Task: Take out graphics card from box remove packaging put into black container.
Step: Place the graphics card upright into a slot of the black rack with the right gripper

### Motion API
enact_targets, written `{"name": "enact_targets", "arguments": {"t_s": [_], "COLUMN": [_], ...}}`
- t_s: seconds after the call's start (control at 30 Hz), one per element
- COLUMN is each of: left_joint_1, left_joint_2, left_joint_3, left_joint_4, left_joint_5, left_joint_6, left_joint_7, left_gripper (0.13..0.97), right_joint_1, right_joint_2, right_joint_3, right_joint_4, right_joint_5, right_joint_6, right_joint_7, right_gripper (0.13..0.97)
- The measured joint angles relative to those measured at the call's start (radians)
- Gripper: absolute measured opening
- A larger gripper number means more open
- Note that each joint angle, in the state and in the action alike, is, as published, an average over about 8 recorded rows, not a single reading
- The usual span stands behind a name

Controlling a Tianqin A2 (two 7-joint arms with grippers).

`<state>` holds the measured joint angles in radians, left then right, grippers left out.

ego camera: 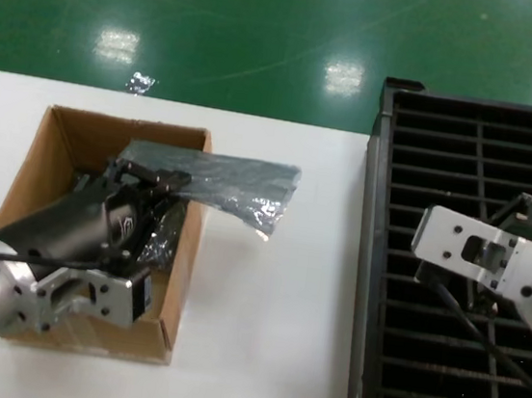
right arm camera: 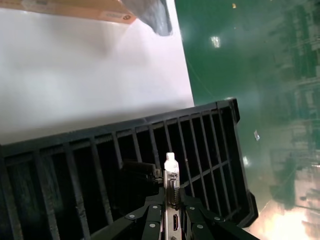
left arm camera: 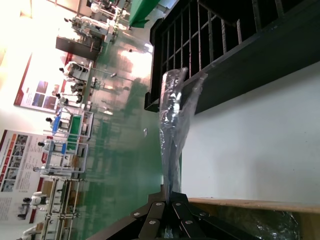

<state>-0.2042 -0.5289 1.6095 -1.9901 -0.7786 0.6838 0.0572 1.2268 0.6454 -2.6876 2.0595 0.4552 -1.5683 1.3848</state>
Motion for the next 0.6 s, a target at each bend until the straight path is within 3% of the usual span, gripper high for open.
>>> {"name": "enact_targets", "arguments": {"t_s": [0.33, 0.6], "left_joint_1": [0.0, 0.0], "left_joint_2": [0.0, 0.0], "left_joint_3": [0.0, 0.0], "left_joint_4": [0.0, 0.0], "left_joint_5": [0.0, 0.0], "left_joint_6": [0.0, 0.0], "left_joint_7": [0.0, 0.0], "left_gripper": [0.139, 0.139], "right_joint_1": [-0.218, -0.274], "right_joint_2": [-0.053, -0.108], "right_joint_3": [0.194, 0.236], "right_joint_4": [0.0, 0.0], "right_joint_5": [-0.154, -0.212], "right_joint_6": [0.018, 0.003], "right_joint_7": [-0.128, -0.164], "right_gripper": [0.178, 0.178]}}
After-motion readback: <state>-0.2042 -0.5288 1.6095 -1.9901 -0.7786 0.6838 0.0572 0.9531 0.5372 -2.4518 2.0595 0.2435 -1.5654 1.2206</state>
